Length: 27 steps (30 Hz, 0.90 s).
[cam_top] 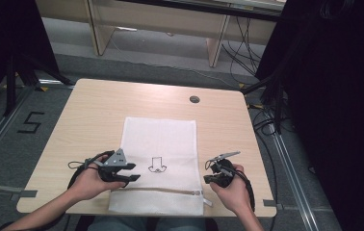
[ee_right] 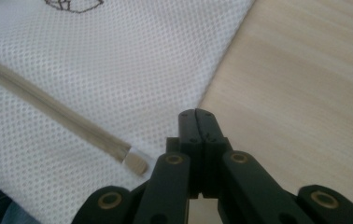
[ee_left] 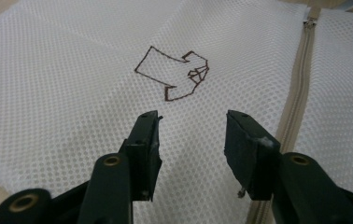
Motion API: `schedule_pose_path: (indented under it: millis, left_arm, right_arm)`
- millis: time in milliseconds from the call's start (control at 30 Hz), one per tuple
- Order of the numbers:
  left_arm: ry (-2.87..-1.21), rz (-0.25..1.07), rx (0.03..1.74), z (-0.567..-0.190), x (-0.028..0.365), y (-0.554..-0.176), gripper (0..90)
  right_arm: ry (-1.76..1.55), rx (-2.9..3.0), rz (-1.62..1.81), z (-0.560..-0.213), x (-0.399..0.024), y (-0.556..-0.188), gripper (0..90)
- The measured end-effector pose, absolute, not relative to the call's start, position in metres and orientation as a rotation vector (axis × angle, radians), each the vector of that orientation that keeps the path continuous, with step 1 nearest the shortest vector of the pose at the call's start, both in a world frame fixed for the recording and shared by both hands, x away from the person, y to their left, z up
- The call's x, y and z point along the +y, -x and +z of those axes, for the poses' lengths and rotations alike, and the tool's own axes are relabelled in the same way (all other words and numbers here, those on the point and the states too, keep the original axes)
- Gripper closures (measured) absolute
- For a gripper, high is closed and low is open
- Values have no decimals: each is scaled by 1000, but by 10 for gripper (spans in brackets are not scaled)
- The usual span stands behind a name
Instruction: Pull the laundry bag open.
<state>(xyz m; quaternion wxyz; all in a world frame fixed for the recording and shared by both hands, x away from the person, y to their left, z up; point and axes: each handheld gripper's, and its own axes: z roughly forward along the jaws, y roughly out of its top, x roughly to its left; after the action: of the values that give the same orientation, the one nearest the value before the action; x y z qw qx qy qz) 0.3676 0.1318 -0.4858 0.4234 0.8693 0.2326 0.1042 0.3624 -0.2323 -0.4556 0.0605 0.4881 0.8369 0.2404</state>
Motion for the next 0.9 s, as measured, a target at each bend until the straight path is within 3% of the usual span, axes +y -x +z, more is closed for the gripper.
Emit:
schedule_pose_path:
  millis: [167, 333, 633, 900]
  left_arm:
    - [-2190, 244, 532, -483, 123, -363, 608]
    - [-2208, 214, 489, -485, 119, -356, 611]
    - [-2263, 167, 439, -490, 113, -353, 618]
    - [-2291, 149, 436, -494, 110, -354, 622]
  right_arm:
    - [-1525, 2578, 673, -455, -229, -357, 900]
    - [-1570, 2612, 690, -453, -225, -354, 895]
    - [-1666, 2621, 718, -462, -224, -358, 779]
    - [-1663, 2647, 721, -467, -222, -360, 783]
